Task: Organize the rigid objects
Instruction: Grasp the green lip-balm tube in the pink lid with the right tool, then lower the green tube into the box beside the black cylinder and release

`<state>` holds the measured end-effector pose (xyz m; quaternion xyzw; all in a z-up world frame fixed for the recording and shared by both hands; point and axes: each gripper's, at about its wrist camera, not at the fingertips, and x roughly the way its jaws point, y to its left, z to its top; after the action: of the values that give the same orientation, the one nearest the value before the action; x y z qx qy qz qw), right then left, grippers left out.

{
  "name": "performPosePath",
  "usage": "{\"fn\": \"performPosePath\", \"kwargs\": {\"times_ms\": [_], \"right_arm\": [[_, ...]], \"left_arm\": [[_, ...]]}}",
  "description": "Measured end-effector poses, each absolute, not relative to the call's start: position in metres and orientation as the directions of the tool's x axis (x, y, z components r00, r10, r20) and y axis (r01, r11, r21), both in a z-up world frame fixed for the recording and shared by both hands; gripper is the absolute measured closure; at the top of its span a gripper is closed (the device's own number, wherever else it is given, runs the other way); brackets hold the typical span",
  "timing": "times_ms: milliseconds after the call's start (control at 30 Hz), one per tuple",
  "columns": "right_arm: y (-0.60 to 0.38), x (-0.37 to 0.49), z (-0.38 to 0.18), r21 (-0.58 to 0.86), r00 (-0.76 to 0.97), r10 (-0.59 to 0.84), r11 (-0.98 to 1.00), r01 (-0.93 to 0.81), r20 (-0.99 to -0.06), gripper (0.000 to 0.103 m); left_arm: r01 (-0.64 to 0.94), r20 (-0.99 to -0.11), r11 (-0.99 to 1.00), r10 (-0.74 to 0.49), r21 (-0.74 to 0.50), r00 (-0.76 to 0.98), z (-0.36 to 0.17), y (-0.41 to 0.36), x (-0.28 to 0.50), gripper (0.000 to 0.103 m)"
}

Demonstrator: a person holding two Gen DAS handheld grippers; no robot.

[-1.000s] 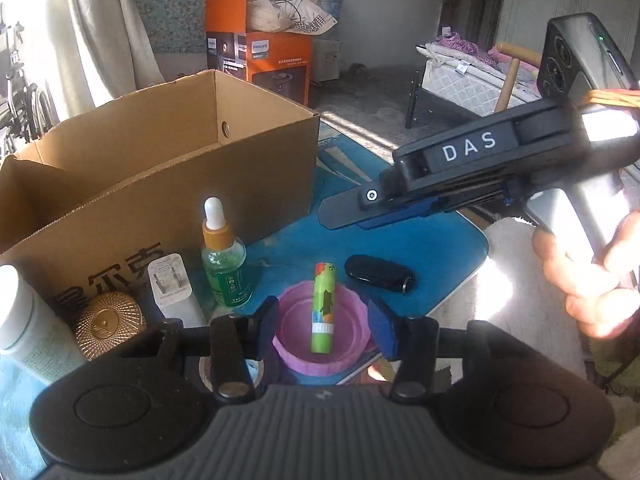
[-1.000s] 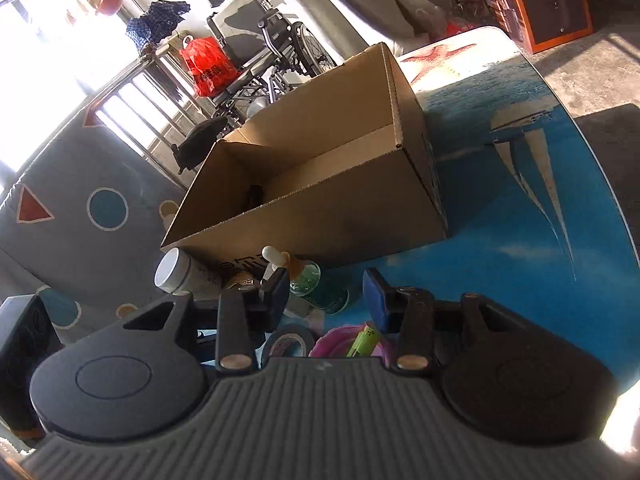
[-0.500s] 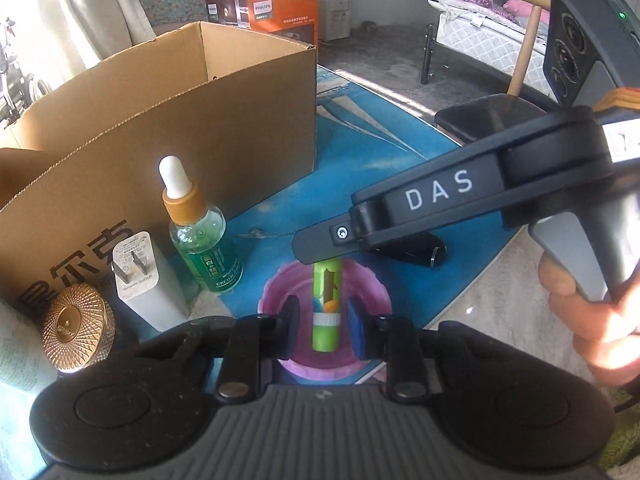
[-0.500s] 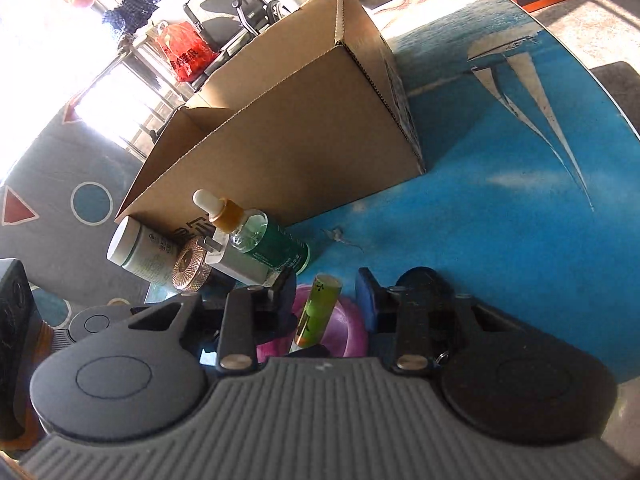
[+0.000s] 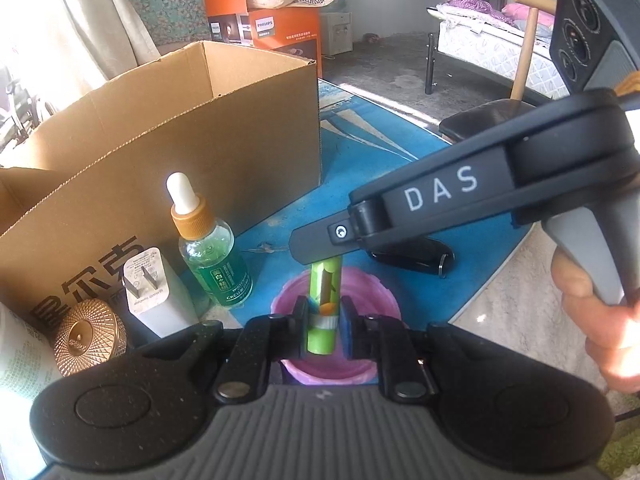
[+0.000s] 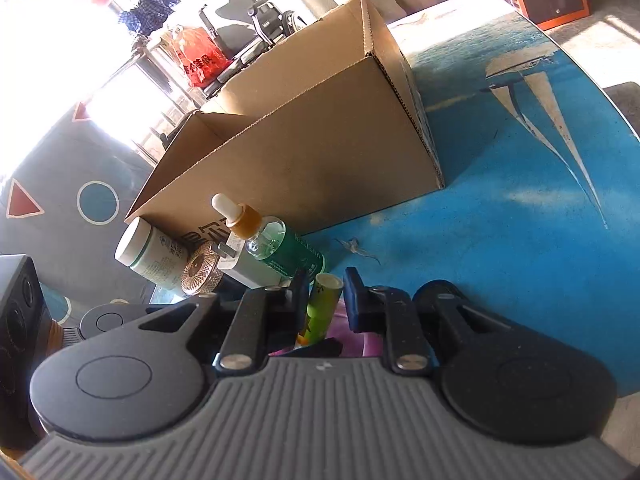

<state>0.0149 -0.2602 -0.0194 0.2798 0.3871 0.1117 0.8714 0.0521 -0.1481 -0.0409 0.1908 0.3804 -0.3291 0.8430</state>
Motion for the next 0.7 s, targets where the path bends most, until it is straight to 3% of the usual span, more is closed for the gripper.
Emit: {"fn": "performPosePath", "kwargs": {"times_ms": [400,700], "right_arm": [[-0.238,-0.007,0.055,0.486,0.78,0.397,0.863,-0.137,-0.484,0.089],[-0.22,0.035,0.138,0.423,0.79,0.494,0.843,-0.332,-0.364,0.088]], "left_arm": [[0.649,-0.634,0.753,-0.453,0.103,0.626,0.024,-0.124,0.027,0.087],[0.55,-0.522,0.831,-0.434,0.084,0.735,0.096,-0.087,0.052,0.087]]}}
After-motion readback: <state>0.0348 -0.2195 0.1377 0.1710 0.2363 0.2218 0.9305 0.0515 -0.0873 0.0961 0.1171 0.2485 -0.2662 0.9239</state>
